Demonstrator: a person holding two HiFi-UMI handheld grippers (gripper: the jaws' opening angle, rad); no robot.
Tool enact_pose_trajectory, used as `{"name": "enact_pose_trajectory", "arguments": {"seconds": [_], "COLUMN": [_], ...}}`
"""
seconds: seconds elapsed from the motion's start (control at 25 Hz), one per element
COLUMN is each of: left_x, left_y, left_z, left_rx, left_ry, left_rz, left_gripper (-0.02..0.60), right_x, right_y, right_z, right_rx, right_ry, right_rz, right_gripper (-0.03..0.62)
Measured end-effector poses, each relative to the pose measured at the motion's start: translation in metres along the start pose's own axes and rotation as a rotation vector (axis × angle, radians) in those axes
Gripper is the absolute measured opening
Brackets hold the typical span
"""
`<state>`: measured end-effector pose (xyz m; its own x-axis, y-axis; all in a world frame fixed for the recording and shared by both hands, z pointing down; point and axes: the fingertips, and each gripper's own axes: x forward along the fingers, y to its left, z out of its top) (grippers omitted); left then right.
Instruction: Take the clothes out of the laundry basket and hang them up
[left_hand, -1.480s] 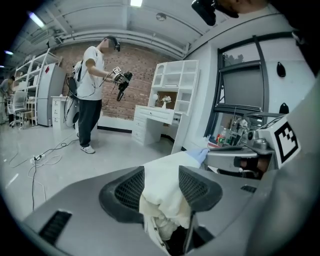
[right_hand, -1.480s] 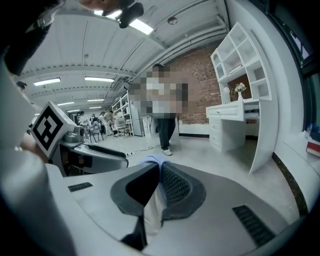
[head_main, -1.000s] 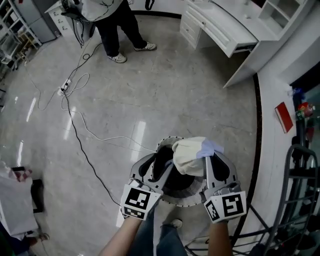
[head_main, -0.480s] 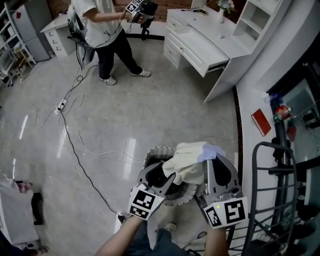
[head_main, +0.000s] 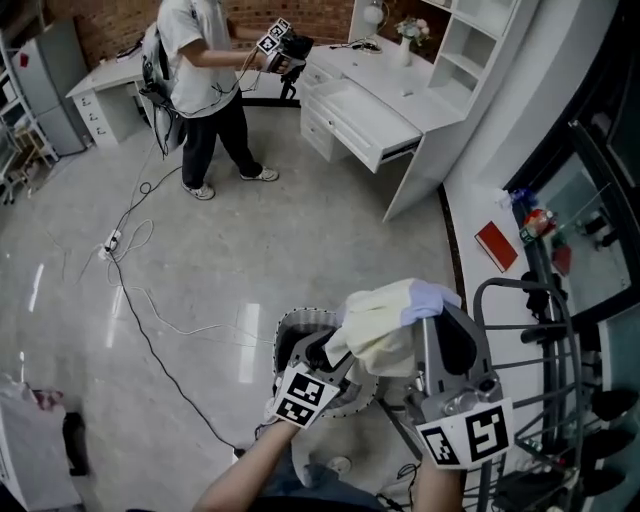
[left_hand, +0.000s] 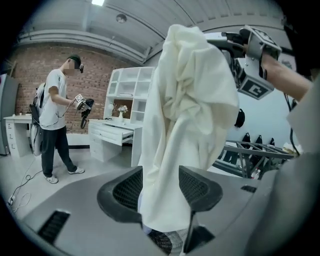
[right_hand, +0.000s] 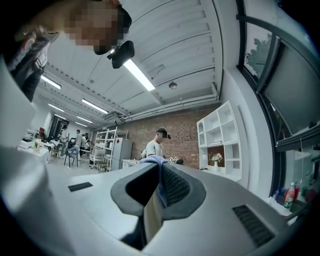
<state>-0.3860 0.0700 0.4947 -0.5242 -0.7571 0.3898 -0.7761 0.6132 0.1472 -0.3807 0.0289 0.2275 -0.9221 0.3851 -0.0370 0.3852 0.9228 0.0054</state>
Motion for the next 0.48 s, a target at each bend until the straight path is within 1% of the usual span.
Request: {"name": "enact_pose_trajectory", "arguments": {"seconds": [0.16, 0.2, 0.24, 0.32, 0.36, 0.48], "left_x": [0.015, 0.018, 0.02, 0.021, 0.022, 0.025], "left_y": [-0.013, -0.015, -0.017, -0.022, -0.025, -0.043], "left_z": [-0.007, -0.009, -0.009, -0.009, -0.01, -0.008], "left_rx": [0.022, 0.021, 0.021, 0.037, 0.049, 0.069], "left_ry": [0.02, 0.021, 0.021, 0.023, 0.026, 0.041], "left_rz": [-0.063, -0.076, -0.086, -0.104, -0.114, -0.149], "left_gripper": [0.216, 0.183, 0.137, 0.06, 0.04, 0.029], "right_x": [-0.008, -0.01, -0.011, -0.015, -0.019, -0.04], "right_y": [0.002, 0.002, 0.001, -0.003, -0.006, -0.021], "right_z": [0.013, 0.013, 0.014, 0.013, 0.012, 0.013], "right_rx": [-0.015, -0.02, -0.023, -0.018, -0.014, -0.009], "right_ry": [-0.02, -0.02, -0.02, -0.019, -0.019, -0.023], "right_rz": [-0.022, -0.032, -0.041, -0.062, -0.074, -0.112], "right_gripper": [0.023, 0.023, 0.023, 0.023, 0.023, 0.023]}}
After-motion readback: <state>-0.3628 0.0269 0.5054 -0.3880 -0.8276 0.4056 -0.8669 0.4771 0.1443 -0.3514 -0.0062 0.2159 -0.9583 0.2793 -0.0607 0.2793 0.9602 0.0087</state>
